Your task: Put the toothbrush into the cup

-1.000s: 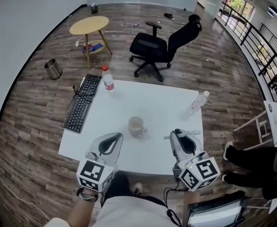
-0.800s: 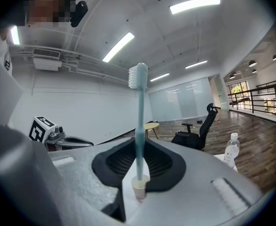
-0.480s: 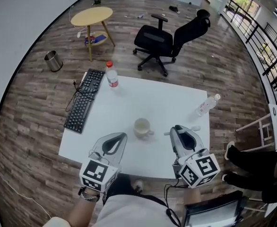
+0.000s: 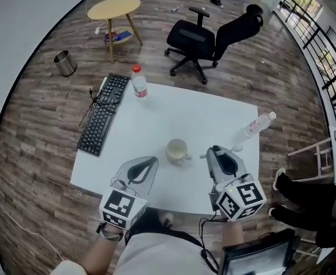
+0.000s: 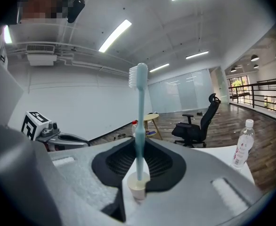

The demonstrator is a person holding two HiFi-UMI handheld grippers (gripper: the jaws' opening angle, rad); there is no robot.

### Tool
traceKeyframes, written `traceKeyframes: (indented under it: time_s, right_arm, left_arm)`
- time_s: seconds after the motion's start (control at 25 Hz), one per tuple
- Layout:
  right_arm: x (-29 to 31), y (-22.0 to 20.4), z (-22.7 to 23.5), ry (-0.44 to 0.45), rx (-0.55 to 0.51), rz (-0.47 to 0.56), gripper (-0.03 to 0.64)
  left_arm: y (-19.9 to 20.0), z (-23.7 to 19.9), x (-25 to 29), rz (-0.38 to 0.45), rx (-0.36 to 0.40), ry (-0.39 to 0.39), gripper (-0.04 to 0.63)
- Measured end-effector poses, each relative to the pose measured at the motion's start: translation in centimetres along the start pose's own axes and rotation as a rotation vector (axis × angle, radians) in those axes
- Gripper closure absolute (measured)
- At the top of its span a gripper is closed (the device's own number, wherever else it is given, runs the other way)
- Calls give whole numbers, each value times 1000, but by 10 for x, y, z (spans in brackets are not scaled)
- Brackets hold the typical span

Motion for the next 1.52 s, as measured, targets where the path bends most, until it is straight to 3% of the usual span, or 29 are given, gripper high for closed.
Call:
traceKeyframes:
  time_s: [0.32,1.52]
  right_arm:
    - [17,-2,-8,14,-20,-35,560]
    - [85,-28,-13,117,60,-141,560]
  left_arm:
    - [-9,-3,6,-21,-32,-19,588]
    - [-31,-22,34,-114,-89,-16,588]
Point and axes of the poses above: the fingertips, and each gripper's own axes: x forward along the fingers, z to its right, y out of its top, the point moved 5 cm from there along -x, backward along the fingers, and after that the axes turned 15 degrees about -z, right-handed, at the moved point
